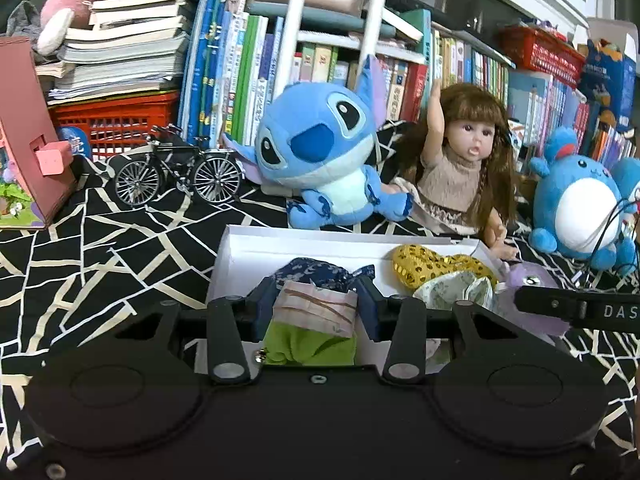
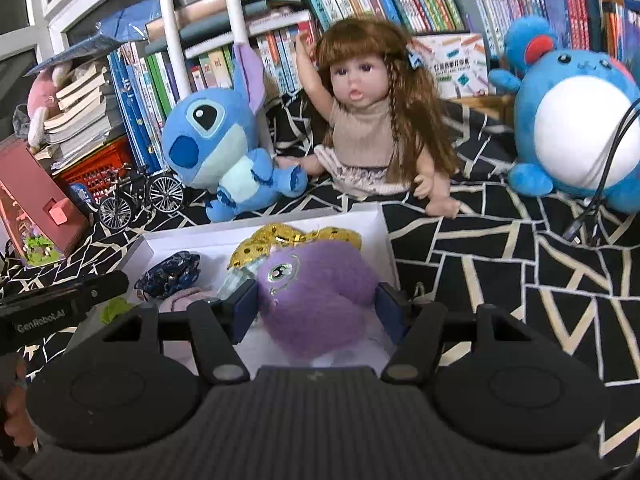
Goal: Organize soft objects
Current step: 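Carry the purple plush with the right tool while the left tool carries the striped cloth to the box, then open the right tool releasing the purple plush while the left tool lowers the striped cloth into the box, then move the right tool to the white fluffy plush while the left tool approaches the blue wrapped pack, then grasp the white fluffy plush with the right tool while the left tool grasps the blue wrapped pack, then carry the white plush with the right tool while the left tool carries the blue pack over the box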
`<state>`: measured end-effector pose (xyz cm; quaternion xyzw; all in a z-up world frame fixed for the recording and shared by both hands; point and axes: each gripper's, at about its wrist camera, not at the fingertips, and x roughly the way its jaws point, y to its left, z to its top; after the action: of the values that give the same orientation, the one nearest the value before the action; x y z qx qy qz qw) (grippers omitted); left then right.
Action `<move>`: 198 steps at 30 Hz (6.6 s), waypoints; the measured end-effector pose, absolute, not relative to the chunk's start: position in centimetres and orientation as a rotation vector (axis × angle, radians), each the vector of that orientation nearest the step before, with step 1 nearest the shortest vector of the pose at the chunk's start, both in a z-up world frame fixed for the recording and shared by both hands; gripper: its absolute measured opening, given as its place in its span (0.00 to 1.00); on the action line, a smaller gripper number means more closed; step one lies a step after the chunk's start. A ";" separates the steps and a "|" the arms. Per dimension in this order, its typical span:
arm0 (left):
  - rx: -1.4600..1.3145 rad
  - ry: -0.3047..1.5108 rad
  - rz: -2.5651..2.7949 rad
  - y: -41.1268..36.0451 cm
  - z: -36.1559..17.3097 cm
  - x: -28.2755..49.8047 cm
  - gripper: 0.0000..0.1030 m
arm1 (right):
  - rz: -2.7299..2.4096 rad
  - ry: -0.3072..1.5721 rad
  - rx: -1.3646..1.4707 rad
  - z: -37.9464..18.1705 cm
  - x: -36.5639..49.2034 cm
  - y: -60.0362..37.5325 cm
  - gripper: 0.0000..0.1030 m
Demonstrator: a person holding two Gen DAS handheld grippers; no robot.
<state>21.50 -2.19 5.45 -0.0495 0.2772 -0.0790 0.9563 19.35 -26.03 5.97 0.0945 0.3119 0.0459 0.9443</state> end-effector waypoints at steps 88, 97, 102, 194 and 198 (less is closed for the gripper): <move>-0.044 0.514 -0.037 6.2 3.2 4.5 0.88 | 0.302 0.491 0.018 4.6 5.8 -18.5 1.00; -0.048 0.537 -0.036 6.6 1.9 4.5 0.89 | 0.308 0.503 -0.019 3.1 5.4 -17.1 1.00; -0.038 0.542 -0.049 6.0 1.4 5.1 0.89 | 0.308 0.512 -0.039 2.4 5.5 -16.4 1.00; -0.008 0.499 -0.083 3.9 4.7 6.9 0.69 | 0.256 0.475 0.019 4.9 6.3 -16.9 0.70; -0.002 0.490 -0.103 3.0 5.3 7.3 0.69 | 0.241 0.460 0.030 5.4 6.5 -17.5 0.70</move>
<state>7.29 2.99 5.32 -0.0009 0.2427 -0.0511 0.9688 6.46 -17.55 5.43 0.0146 0.2276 0.1193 0.9663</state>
